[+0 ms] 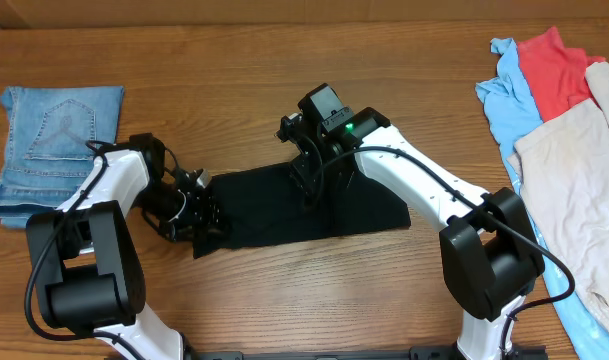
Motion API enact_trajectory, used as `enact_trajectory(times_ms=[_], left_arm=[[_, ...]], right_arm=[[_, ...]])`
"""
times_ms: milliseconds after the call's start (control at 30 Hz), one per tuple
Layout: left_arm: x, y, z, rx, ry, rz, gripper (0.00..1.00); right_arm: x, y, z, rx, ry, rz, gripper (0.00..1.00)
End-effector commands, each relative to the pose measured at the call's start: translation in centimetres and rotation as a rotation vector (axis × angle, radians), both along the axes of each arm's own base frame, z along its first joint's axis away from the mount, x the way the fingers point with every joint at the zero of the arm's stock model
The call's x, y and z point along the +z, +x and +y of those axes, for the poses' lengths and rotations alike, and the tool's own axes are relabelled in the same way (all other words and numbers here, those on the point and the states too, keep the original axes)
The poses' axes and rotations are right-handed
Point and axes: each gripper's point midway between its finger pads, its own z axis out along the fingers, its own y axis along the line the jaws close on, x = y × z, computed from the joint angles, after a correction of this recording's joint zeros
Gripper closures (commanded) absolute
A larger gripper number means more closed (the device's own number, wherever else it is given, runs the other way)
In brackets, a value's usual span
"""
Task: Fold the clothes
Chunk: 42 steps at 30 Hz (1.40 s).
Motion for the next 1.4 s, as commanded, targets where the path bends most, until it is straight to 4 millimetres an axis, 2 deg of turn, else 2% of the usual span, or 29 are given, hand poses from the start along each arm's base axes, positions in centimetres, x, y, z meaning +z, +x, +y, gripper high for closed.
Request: enact_trajectory(times_ms=[0, 100, 233, 333, 500, 533, 633, 700, 733, 1067, 1133, 1233, 1367], left_arm=[[0.0, -0.7, -0.2, 0.021, 0.009, 0.014, 0.39], [0.1, -0.8, -0.2, 0.023, 0.009, 0.018, 0.4], [0.1, -0.8, -0.2, 0.027, 0.01, 0.021, 0.5], [0.1, -0.8, -0.2, 0.029, 0.011, 0.024, 0.63], [0.0, -1.0, -0.1, 0.028, 0.017, 0.032, 0.73], [0.0, -1.0, -0.1, 0.03, 0.017, 0.033, 0.75], [0.0, -1.0, -0.1, 0.029, 0.019, 0.034, 0.83], [-0.2, -1.2, 0.2, 0.025, 0.036, 0.041, 0.88], [-0.3, -1.4, 0.4, 0.023, 0.051, 0.048, 0.9], [-2.1, -4.4, 1.0, 0.05, 0.118, 0.148, 0.87], [-2.2, -4.7, 1.0, 0.049, 0.119, 0.155, 0.84], [-2.3, -4.8, 1.0, 0.049, 0.12, 0.157, 0.74], [-2.3, -4.8, 1.0, 0.048, 0.122, 0.154, 0.74]], right_arm=[[-1.0, 0.2, 0.7, 0.025, -0.01, 0.007, 0.47], [-2.7, -0.8, 1.6, 0.069, -0.01, 0.044, 0.47], [-4.3, -1.3, 2.5, 0.097, -0.02, 0.053, 0.47], [-4.8, -0.9, 3.2, 0.104, -0.016, 0.029, 0.47], [-6.0, 0.1, 3.3, 0.095, -0.036, -0.005, 0.48], [-6.1, 0.3, 3.2, 0.09, -0.044, -0.015, 0.51], [-6.1, 1.4, 2.8, 0.066, -0.074, -0.062, 0.84], [-6.1, 1.9, 2.7, 0.053, -0.082, -0.08, 0.95], [-6.1, 2.1, 2.6, 0.03, -0.085, -0.086, 0.96], [-5.8, 3.6, 2.6, -0.05, -0.069, -0.114, 0.95], [-5.7, 3.9, 2.6, -0.073, -0.067, -0.118, 0.95], [-5.7, 3.9, 2.6, -0.073, -0.068, -0.118, 0.95], [-5.8, 3.8, 2.5, -0.072, -0.071, -0.115, 0.94]])
